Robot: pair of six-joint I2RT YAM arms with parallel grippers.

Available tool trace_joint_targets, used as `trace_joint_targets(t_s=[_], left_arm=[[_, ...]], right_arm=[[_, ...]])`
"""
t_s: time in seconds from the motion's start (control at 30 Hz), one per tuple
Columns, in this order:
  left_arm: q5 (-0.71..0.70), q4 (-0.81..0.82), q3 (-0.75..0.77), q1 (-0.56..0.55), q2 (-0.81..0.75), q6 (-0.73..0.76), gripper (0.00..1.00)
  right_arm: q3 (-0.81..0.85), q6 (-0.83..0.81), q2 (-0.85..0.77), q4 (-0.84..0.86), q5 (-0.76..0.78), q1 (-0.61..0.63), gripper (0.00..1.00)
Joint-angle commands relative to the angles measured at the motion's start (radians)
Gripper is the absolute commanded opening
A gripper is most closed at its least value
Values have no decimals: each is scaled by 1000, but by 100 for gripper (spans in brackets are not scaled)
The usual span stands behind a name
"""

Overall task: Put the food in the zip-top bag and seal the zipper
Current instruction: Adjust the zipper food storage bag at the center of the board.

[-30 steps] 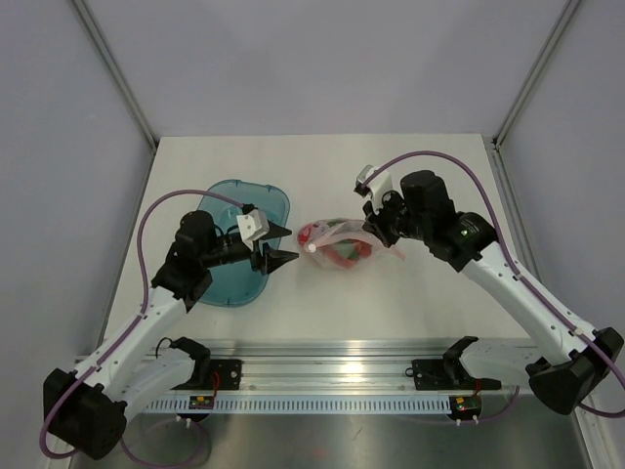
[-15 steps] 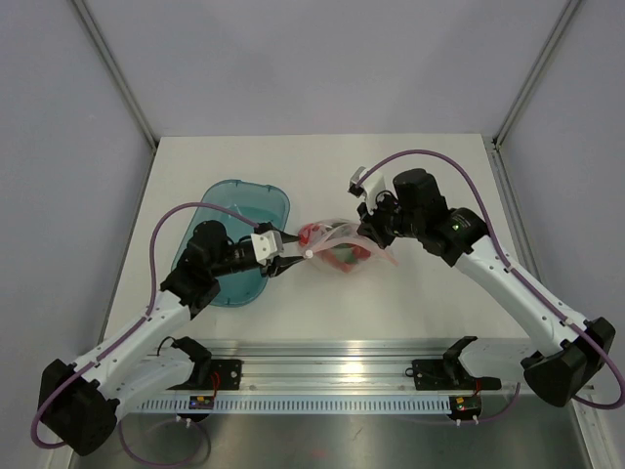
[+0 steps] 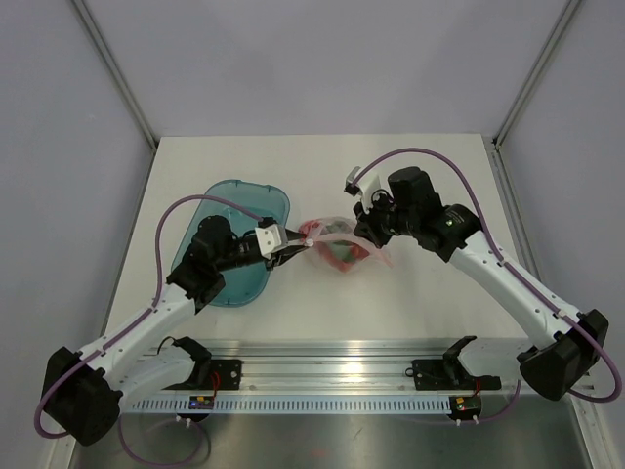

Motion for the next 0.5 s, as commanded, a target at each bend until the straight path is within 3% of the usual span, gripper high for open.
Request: trace_joint_targets(t_s=[0.0, 0.07, 0.1, 0.3, 0.37, 0.4, 0.47], left_arm=[[-5, 114, 51, -5, 13, -36, 28], [-1, 116, 62, -5, 33, -62, 18], [-3, 117, 71, -5, 39, -82, 0], [-24, 128, 103, -4, 82, -183, 0], [-23, 132, 112, -4, 83, -200, 0], [-18, 134, 114, -4, 80, -216, 0], [-18, 137, 116, -4, 77, -240, 0]], right_arm=[[44, 10, 11, 11, -41, -3, 0], [46, 10, 11, 7, -45, -3, 0], [47, 10, 12, 4, -43, -3, 0], [56, 11, -12, -36, -23, -3, 4], [64, 11, -28, -59, -12, -3, 18], [69, 11, -34, -70, -2, -3, 37], [79, 11, -51, -96, 12, -3, 58]])
